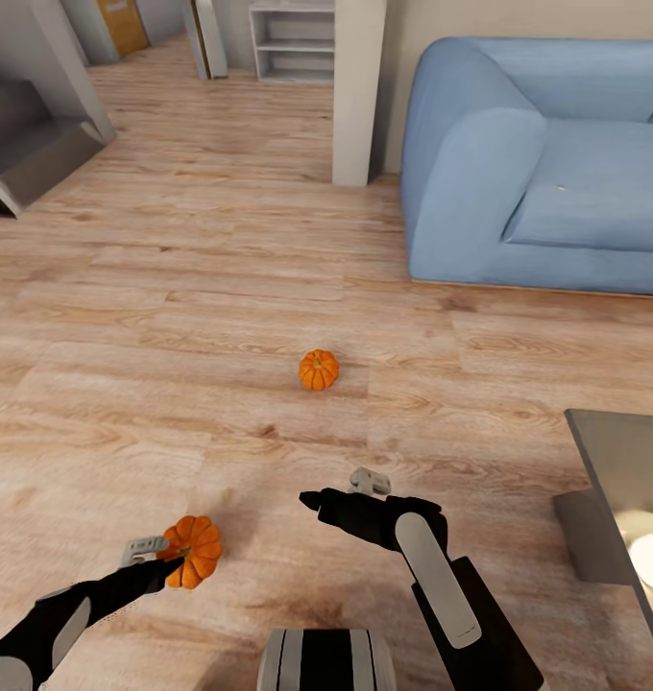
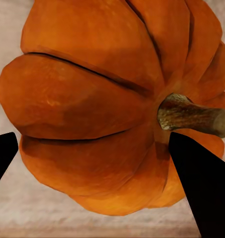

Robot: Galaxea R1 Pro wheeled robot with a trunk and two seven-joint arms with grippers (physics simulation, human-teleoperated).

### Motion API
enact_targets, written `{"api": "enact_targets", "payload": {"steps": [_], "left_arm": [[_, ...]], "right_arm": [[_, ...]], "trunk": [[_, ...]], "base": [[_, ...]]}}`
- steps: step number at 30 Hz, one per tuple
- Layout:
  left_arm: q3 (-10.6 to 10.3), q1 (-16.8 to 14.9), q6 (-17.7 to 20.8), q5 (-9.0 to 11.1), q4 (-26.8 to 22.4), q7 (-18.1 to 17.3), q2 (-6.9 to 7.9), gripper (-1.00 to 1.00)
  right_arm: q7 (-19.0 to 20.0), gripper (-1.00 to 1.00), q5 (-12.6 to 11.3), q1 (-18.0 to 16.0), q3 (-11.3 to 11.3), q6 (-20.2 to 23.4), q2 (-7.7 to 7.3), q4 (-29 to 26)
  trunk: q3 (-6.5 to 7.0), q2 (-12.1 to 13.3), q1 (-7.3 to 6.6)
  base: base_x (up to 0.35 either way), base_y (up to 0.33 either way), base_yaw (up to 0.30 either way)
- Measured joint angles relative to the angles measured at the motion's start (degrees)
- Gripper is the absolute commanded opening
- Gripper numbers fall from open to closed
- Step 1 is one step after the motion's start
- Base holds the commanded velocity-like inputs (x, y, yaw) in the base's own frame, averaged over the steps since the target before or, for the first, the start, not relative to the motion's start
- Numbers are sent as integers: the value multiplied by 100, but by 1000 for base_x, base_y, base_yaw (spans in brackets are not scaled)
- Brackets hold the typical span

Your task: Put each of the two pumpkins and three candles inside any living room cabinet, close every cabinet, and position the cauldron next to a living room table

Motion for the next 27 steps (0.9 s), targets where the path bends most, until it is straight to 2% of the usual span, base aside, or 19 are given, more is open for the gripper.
{"api": "enact_targets", "payload": {"steps": [4, 8, 13, 16, 19, 20, 22, 23, 26, 27], "left_arm": [[6, -1, 549, -4, -359, -8, 38, -100], [17, -1, 801, -18, -508, -39, 228, -100], [18, -2, 1585, -7, -1003, -59, 446, -100], [96, -3, 2071, -28, -1239, -75, 711, -100], [331, -2, 2394, -2, -1409, -88, 867, -100], [477, -4, 2630, -11, -1561, -89, 969, -100], [592, -2, 3088, 4, -1767, -136, 1203, -100], [620, -3, 3189, -64, -1811, -190, 1305, -100], [649, 0, 3575, -47, -1882, -467, 1588, -100], [649, 0, 3794, -26, -1900, -618, 1754, -100]], "right_arm": [[2, 100, 4, 0, -3, 6, -1, -1], [13, 100, 7, 0, -7, 6, -2, 4], [26, 100, 13, 0, -31, -5, -24, 2], [32, 100, 13, 0, -25, -137, -52, 1], [41, 100, 14, 0, -5, -276, -73, 5], [44, 100, 16, 0, 0, -314, -81, 5], [45, 100, 18, 0, 6, -341, -86, 4], [46, 100, 28, 0, 9, -346, -84, 2], [33, 100, 83, 0, 8, -358, -74, 7], [31, 100, 96, 0, 7, -363, -68, 7]], "trunk": [[89, 5, -10], [177, 11, -21], [288, 17, -34], [355, 21, -41], [421, 25, -49], [443, 27, -52], [488, 29, -57], [510, 31, -60], [576, 35, -67], [598, 36, -70]], "base": [[0, 0, 0], [0, 0, 0], [0, 0, 0], [0, 0, 0], [0, 0, 0], [0, 0, 0], [0, 0, 0], [0, 0, 0], [0, 0, 0], [0, 0, 0]]}}
